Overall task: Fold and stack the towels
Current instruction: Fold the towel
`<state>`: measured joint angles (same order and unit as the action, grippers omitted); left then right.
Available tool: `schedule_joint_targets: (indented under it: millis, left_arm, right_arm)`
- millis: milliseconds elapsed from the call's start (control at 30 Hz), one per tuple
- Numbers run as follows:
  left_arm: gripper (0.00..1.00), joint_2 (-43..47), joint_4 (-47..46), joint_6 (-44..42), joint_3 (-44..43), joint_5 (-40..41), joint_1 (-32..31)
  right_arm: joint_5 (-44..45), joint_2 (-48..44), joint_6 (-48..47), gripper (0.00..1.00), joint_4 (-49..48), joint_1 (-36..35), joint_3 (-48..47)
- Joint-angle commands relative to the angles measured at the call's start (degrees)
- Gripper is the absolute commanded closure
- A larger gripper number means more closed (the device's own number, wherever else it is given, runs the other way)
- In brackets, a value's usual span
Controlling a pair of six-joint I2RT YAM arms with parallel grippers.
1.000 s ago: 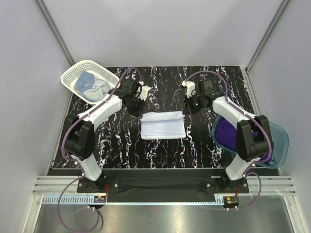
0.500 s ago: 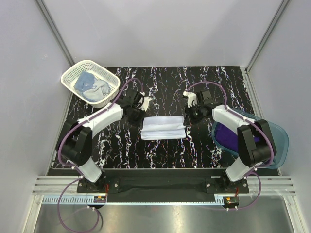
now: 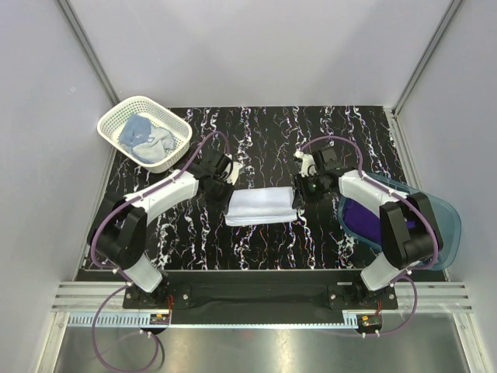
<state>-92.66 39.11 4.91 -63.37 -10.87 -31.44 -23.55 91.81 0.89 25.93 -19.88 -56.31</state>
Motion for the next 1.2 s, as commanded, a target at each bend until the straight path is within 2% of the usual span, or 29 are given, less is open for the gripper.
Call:
schedule_joint_targets:
  millis: [0, 33, 67, 133, 267, 367, 500, 600, 733, 867, 967, 1167]
  left_arm:
    - [0.84, 3.4, 1.2, 0.7, -0.3, 2.2, -0.3]
    - [0.72, 4.1, 1.7, 0.8, -0.4, 2.4, -0.3]
    - [0.67, 5.5, 1.9, 1.2, -1.1, 2.9, -0.3]
    - [0.61, 6.8, 2.3, 1.4, -2.0, 1.0, -0.5]
    - [0.57, 8.7, 1.5, 4.3, -4.5, -0.9, -0.6]
    - [0.57, 7.4, -0.6, 6.9, -6.0, -2.7, -0.7]
    - [0.59, 5.2, -6.8, 11.8, -2.8, -6.9, -0.9]
    - [0.60, 4.0, -11.2, 15.4, 2.1, -7.8, -1.6]
    - [0.60, 2.1, -14.1, 19.3, 7.1, -7.4, -2.0]
    - [0.59, 1.0, -16.3, 22.9, 12.1, -3.5, -2.1]
    - [0.59, 0.6, -15.4, 23.9, 12.4, -2.5, -2.0]
    - [0.55, 6.1, -8.5, 24.5, 6.4, -2.8, -2.0]
  right_arm:
    - [-1.1, 1.9, 0.5, 0.60, 7.3, -0.6, -3.9]
    - [-1.3, 2.2, 0.3, 0.58, 10.3, -0.6, -5.1]
    - [-1.1, 2.7, 0.3, 0.59, 11.4, -0.5, -5.6]
    - [0.1, 2.8, 0.3, 0.60, 13.2, -0.5, -6.5]
    - [1.0, 2.6, 2.8, 0.61, 13.7, -0.6, -8.8]
    - [1.9, 2.8, 7.2, 0.64, 13.2, -0.6, -11.4]
    - [-0.4, 2.3, 13.5, 0.66, 7.4, -0.7, -11.7]
    - [-6.1, 3.0, 19.0, 0.68, -1.7, -0.7, -7.0]
    - [-5.0, 7.1, 21.9, 0.70, -6.6, -0.7, 0.2]
    - [-0.1, 8.6, 20.9, 0.71, -7.1, -0.7, 3.0]
    - [1.2, 6.7, 20.6, 0.71, -5.3, -0.7, 2.4]
    - [-1.4, 1.3, 20.6, 0.72, -0.1, -1.0, -2.4]
